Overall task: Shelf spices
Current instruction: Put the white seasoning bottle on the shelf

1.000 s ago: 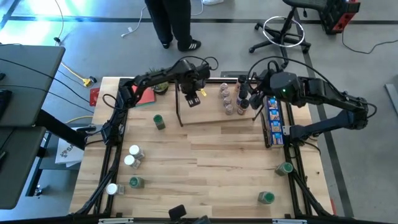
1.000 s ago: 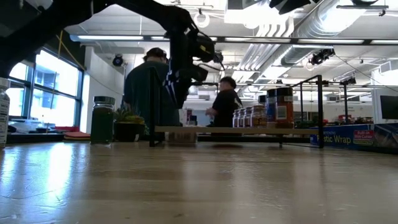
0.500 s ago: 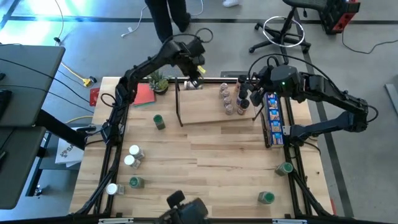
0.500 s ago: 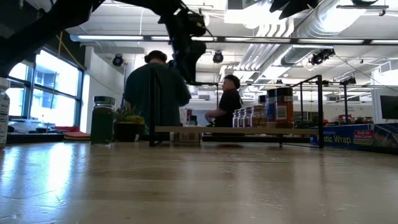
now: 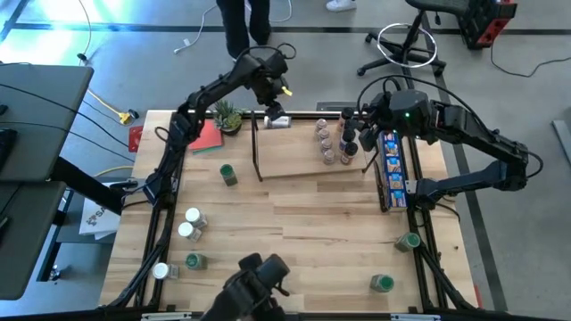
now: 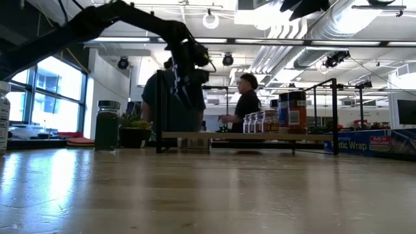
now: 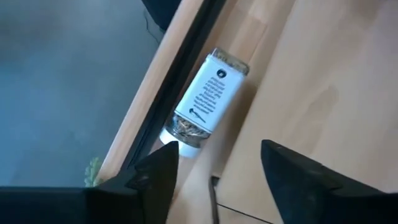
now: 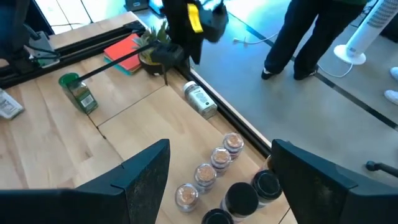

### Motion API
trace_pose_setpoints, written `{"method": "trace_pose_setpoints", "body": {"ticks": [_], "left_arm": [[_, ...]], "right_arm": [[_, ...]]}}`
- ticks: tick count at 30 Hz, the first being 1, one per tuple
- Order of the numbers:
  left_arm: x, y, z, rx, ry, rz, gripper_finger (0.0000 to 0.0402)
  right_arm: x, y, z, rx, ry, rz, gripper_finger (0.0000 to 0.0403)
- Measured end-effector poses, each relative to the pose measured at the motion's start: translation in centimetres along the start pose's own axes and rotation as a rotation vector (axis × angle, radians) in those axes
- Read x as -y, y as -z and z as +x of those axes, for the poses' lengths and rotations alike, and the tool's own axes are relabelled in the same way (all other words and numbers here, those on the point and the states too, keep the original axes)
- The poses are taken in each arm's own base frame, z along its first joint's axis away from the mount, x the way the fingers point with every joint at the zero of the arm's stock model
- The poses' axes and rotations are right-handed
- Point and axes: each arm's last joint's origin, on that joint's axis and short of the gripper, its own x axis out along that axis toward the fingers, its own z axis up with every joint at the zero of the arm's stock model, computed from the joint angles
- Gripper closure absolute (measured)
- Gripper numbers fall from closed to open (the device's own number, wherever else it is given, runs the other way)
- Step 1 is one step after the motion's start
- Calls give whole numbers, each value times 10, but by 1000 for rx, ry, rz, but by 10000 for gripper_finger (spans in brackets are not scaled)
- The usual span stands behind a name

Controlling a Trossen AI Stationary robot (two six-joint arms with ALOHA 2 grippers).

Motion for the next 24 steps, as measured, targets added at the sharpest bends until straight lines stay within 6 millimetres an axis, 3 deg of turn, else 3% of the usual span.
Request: {"method": "trace_pose_setpoints", "body": {"ticks": [11, 24], "left_arm": [[6, -15, 42, 24, -3, 216, 158], [9, -17, 84, -40, -33, 305, 158]], "right_arm": [[0, 0, 0, -1, -7, 127, 128], [0, 0, 0, -1, -5, 184, 128]]}}
